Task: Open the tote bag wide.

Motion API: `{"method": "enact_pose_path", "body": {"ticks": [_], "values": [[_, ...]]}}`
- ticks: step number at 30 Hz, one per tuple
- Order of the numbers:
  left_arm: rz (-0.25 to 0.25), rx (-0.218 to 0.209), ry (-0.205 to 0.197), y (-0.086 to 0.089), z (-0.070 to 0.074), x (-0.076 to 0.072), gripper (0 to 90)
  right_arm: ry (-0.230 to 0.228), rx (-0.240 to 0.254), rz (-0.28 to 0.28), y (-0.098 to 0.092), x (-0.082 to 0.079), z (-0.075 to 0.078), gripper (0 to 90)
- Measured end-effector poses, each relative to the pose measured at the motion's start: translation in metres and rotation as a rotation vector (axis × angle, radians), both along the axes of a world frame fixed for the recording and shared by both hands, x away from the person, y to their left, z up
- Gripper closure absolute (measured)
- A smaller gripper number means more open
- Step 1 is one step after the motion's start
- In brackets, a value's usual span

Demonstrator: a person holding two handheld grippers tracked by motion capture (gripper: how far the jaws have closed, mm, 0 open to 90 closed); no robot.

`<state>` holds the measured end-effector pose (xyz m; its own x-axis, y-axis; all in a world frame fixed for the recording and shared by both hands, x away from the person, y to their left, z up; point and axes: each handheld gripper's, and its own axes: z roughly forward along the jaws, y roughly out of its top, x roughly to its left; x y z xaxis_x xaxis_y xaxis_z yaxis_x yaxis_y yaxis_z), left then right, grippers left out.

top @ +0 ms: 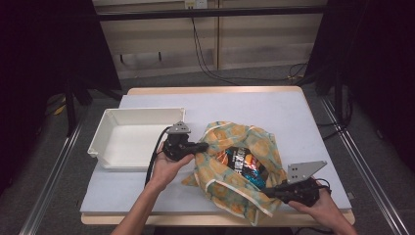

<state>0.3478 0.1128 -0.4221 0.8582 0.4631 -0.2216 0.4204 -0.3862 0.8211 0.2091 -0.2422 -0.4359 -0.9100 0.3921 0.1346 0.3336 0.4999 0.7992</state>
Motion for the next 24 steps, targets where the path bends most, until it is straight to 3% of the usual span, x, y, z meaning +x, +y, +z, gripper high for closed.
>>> {"method": "enact_pose_path", "body": {"ticks": [2, 3, 4, 6, 9, 10, 15, 18, 20, 24], "values": [[-0.027, -0.04, -0.006, 0.001, 0.002, -0.003, 87.3, -0.01, 0.008, -0.015, 0.001, 0.001, 0.002, 87.5], [-0.027, -0.04, -0.006, 0.001, 0.002, -0.003, 83.9, -0.01, 0.008, -0.015, 0.001, 0.001, 0.002, 87.5], [-0.03, -0.048, -0.021, 0.001, 0.005, -0.007, 80.7, -0.03, 0.031, -0.042, 0.0, 0.003, 0.007, 76.4], [-0.041, -0.073, -0.03, 0.0, 0.009, -0.01, 77.0, -0.045, 0.049, -0.064, -0.002, 0.005, 0.014, 71.7], [-0.053, -0.075, -0.047, -0.001, 0.015, -0.015, 66.4, -0.072, 0.055, -0.102, -0.003, 0.009, 0.023, 61.6], [-0.064, -0.089, -0.045, -0.002, 0.017, -0.017, 64.9, -0.075, 0.062, -0.113, -0.004, 0.011, 0.025, 60.2], [-0.067, -0.083, -0.072, -0.006, 0.026, -0.022, 54.8, -0.098, 0.091, -0.167, -0.012, 0.017, 0.035, 54.5], [-0.073, -0.098, -0.089, -0.008, 0.035, -0.026, 54.0, -0.133, 0.107, -0.225, -0.023, 0.019, 0.047, 52.9], [-0.088, -0.107, -0.076, -0.01, 0.039, -0.028, 55.0, -0.146, 0.121, -0.262, -0.029, 0.02, 0.053, 52.9], [-0.109, -0.122, -0.099, -0.014, 0.047, -0.034, 57.6, -0.148, 0.117, -0.317, -0.04, 0.025, 0.055, 50.6]]}}
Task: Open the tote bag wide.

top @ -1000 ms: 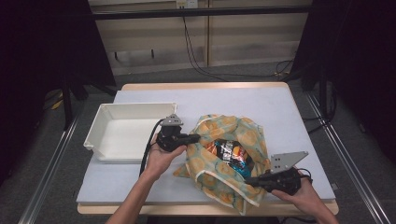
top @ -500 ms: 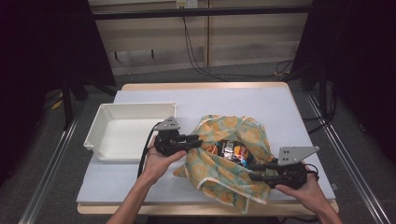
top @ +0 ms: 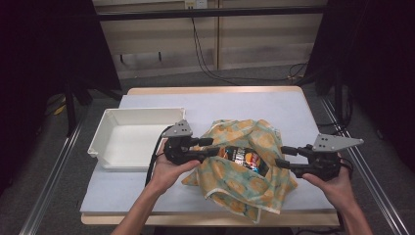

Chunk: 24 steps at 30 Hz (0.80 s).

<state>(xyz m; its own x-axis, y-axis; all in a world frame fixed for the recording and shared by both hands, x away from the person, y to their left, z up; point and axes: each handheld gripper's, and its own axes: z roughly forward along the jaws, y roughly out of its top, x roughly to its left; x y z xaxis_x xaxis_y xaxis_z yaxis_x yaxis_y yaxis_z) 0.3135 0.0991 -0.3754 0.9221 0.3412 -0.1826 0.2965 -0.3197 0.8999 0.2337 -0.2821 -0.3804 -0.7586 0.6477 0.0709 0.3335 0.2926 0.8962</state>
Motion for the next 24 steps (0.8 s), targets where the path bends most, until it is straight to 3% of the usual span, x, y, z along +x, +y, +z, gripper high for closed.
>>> {"method": "enact_pose_path", "body": {"ticks": [5, 6, 7, 8, 9, 14, 16, 17, 19, 24], "values": [[-0.054, 0.0, -0.025, -0.009, 0.007, -0.005, 75.4, 0.007, 0.0, -0.035, -0.003, 0.003, -0.002, 44.3], [-0.084, 0.006, -0.016, -0.022, 0.008, -0.005, 77.4, 0.018, -0.003, -0.042, -0.001, 0.005, -0.005, 41.1], [-0.084, 0.006, -0.016, -0.022, 0.008, -0.005, 77.4, 0.018, -0.003, -0.042, -0.001, 0.005, -0.005, 41.1], [-0.116, 0.034, -0.005, -0.039, 0.006, -0.007, 77.3, 0.019, -0.032, -0.053, 0.002, 0.008, -0.009, 39.3], [-0.128, 0.05, -0.008, -0.047, 0.006, -0.008, 77.3, 0.025, -0.03, -0.057, 0.004, 0.009, -0.01, 38.8], [-0.154, 0.113, 0.013, -0.079, -0.005, -0.002, 73.7, 0.058, -0.056, -0.058, 0.011, 0.016, -0.02, 36.1], [-0.159, 0.162, 0.005, -0.085, -0.011, 0.0, 70.0, 0.072, -0.076, -0.062, 0.014, 0.018, -0.025, 33.8], [-0.171, 0.169, 0.023, -0.087, -0.016, 0.001, 68.3, 0.078, -0.085, -0.063, 0.015, 0.018, -0.027, 32.5], [-0.177, 0.213, 0.01, -0.09, -0.023, -0.003, 64.4, 0.087, -0.094, -0.052, 0.016, 0.017, -0.031, 30.7], [-0.208, 0.252, -0.009, -0.088, -0.032, -0.013, 55.1, 0.107, -0.099, -0.057, 0.015, 0.016, -0.036, 28.3]]}}
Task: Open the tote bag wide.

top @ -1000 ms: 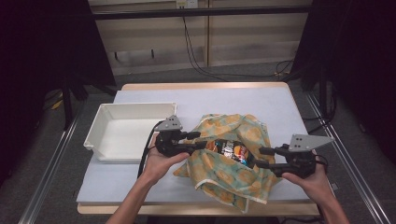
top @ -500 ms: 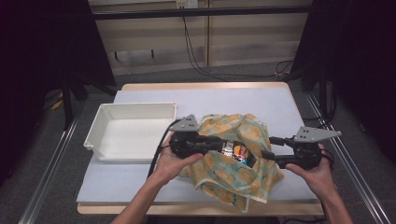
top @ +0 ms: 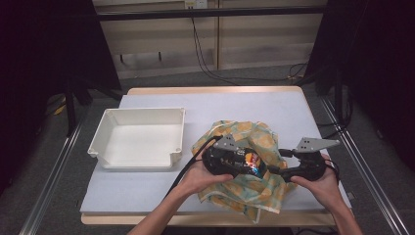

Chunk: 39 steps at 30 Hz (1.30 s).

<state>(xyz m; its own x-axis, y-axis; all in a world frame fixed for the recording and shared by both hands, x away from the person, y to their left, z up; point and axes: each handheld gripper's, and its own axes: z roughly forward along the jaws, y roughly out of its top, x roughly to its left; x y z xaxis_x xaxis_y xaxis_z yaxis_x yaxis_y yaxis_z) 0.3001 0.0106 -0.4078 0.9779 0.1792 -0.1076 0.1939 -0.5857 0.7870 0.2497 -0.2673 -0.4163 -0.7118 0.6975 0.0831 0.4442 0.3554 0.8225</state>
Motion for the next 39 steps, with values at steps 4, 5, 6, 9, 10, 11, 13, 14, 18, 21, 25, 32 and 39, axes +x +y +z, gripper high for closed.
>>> {"method": "enact_pose_path", "body": {"ticks": [4, 5, 6, 9, 10, 11, 13, 14, 18, 21, 25, 32, 39], "values": [[-0.021, -0.003, -0.01, 0.002, -0.005, -0.006, 50.7, 0.003, -0.002, -0.002, 0.0, 0.0, -0.002, 27.6], [-0.021, -0.003, -0.01, 0.002, -0.005, -0.006, 48.4, 0.003, -0.002, -0.002, 0.0, 0.0, -0.002, 27.6], [-0.035, 0.014, -0.014, 0.002, -0.006, -0.008, 47.2, 0.004, -0.001, -0.007, 0.0, 0.001, -0.003, 26.4], [-0.043, 0.03, -0.04, 0.0, -0.006, -0.012, 42.9, 0.006, 0.001, -0.016, 0.001, 0.002, -0.002, 26.3], [-0.054, 0.048, -0.047, -0.002, -0.008, -0.016, 41.5, 0.002, 0.007, -0.018, 0.002, 0.004, -0.002, 26.0], [-0.058, 0.05, -0.054, -0.003, -0.009, -0.018, 40.8, 0.002, 0.01, -0.014, 0.002, 0.005, -0.001, 25.9], [-0.061, 0.075, -0.083, -0.004, -0.008, -0.024, 37.7, 0.002, -0.004, -0.016, 0.005, 0.006, -0.002, 24.2], [-0.064, 0.091, -0.102, -0.005, -0.008, -0.026, 35.6, 0.007, -0.015, -0.018, 0.007, 0.006, -0.003, 23.1], [-0.067, 0.096, -0.131, -0.007, -0.012, -0.026, 31.1, 0.03, -0.034, -0.028, 0.007, 0.007, -0.009, 23.3], [-0.04, 0.073, -0.123, -0.007, -0.015, -0.021, 28.4, 0.043, -0.062, -0.03, 0.004, 0.005, -0.013, 23.8], [-0.029, 0.06, -0.12, -0.009, -0.015, -0.02, 26.8, 0.047, -0.072, -0.025, 0.003, 0.002, -0.014, 23.5], [-0.005, 0.053, -0.137, -0.022, -0.004, -0.016, 35.9, 0.094, -0.106, -0.002, 0.004, -0.001, -0.028, 23.1], [-0.052, 0.101, -0.161, -0.024, -0.016, -0.018, 25.2, 0.104, -0.11, 0.003, -0.001, -0.007, -0.033, 22.2]]}}
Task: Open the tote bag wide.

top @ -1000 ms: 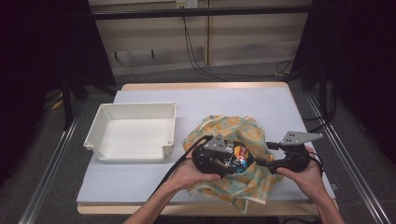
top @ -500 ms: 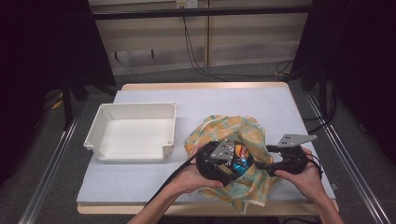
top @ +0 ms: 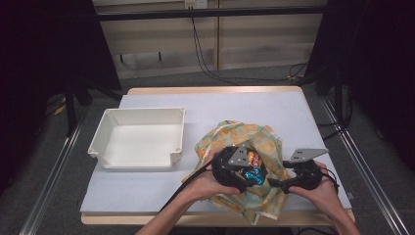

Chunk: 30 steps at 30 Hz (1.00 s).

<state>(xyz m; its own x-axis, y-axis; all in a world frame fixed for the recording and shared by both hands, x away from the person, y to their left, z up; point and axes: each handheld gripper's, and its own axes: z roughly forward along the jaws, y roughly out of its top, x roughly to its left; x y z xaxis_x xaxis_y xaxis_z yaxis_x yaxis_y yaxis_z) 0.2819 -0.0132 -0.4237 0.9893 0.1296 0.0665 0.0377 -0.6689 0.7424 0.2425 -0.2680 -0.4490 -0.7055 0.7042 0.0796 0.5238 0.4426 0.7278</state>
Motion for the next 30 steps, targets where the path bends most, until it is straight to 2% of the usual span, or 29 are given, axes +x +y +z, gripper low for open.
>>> {"method": "enact_pose_path", "body": {"ticks": [2, 6, 7, 9, 13, 15, 17, 20, 21, 22, 23, 24, 25, 26, 27, 28, 29, 30], "values": [[-0.001, -0.009, -0.001, 0.0, -0.001, -0.001, 23.5, 0.002, 0.008, -0.008, -0.004, 0.0, -0.001, 21.7], [-0.021, 0.024, -0.021, -0.001, -0.005, -0.004, 22.9, -0.006, 0.023, -0.018, -0.006, 0.0, 0.001, 21.2], [-0.022, 0.052, -0.034, -0.001, -0.006, -0.005, 23.0, -0.008, 0.025, -0.017, -0.006, 0.0, 0.002, 21.0], [-0.026, 0.073, -0.057, -0.003, -0.009, -0.006, 23.1, -0.007, 0.026, -0.015, -0.005, 0.0, 0.002, 20.7], [-0.028, 0.083, -0.057, -0.005, -0.011, -0.006, 24.5, -0.006, 0.027, -0.009, -0.004, 0.0, 0.002, 20.6], [-0.019, 0.081, -0.07, -0.006, -0.013, -0.007, 24.4, -0.007, 0.031, -0.012, -0.005, 0.0, 0.002, 20.5], [-0.031, 0.109, -0.1, -0.008, -0.015, -0.01, 23.0, -0.008, 0.031, -0.009, -0.005, 0.0, 0.002, 20.3], [-0.021, 0.123, -0.14, -0.01, -0.016, -0.013, 25.4, -0.007, 0.03, -0.013, -0.005, 0.0, 0.002, 20.4], [-0.026, 0.126, -0.152, -0.01, -0.015, -0.013, 27.4, -0.005, 0.03, -0.013, -0.005, 0.0, 0.002, 20.4], [-0.023, 0.13, -0.17, -0.009, -0.014, -0.013, 33.5, -0.006, 0.029, -0.012, -0.005, 0.0, 0.002, 20.6], [-0.01, 0.117, -0.156, -0.008, -0.013, -0.013, 39.9, -0.006, 0.028, -0.012, -0.005, 0.0, 0.002, 20.7], [-0.018, 0.112, -0.141, -0.007, -0.012, -0.011, 47.9, -0.006, 0.029, -0.014, -0.005, -0.001, 0.002, 20.9], [-0.017, 0.11, -0.133, -0.005, -0.011, -0.009, 59.5, -0.006, 0.032, -0.013, -0.005, -0.001, 0.002, 20.9], [-0.017, 0.11, -0.133, -0.005, -0.011, -0.009, 65.0, -0.01, 0.03, -0.016, -0.005, 0.0, 0.002, 20.9], [-0.014, 0.095, -0.1, -0.004, -0.013, -0.006, 68.8, -0.012, 0.032, -0.014, -0.005, 0.0, 0.002, 20.9], [-0.014, 0.095, -0.1, -0.004, -0.013, -0.006, 71.5, -0.012, 0.032, -0.014, -0.005, 0.0, 0.002, 20.9], [-0.018, 0.086, -0.066, -0.001, -0.012, -0.004, 73.3, -0.011, 0.032, -0.01, -0.005, 0.0, 0.002, 21.0], [-0.007, 0.068, -0.06, 0.0, -0.011, -0.003, 76.1, -0.012, 0.033, -0.01, -0.005, 0.0, 0.002, 21.0]]}}
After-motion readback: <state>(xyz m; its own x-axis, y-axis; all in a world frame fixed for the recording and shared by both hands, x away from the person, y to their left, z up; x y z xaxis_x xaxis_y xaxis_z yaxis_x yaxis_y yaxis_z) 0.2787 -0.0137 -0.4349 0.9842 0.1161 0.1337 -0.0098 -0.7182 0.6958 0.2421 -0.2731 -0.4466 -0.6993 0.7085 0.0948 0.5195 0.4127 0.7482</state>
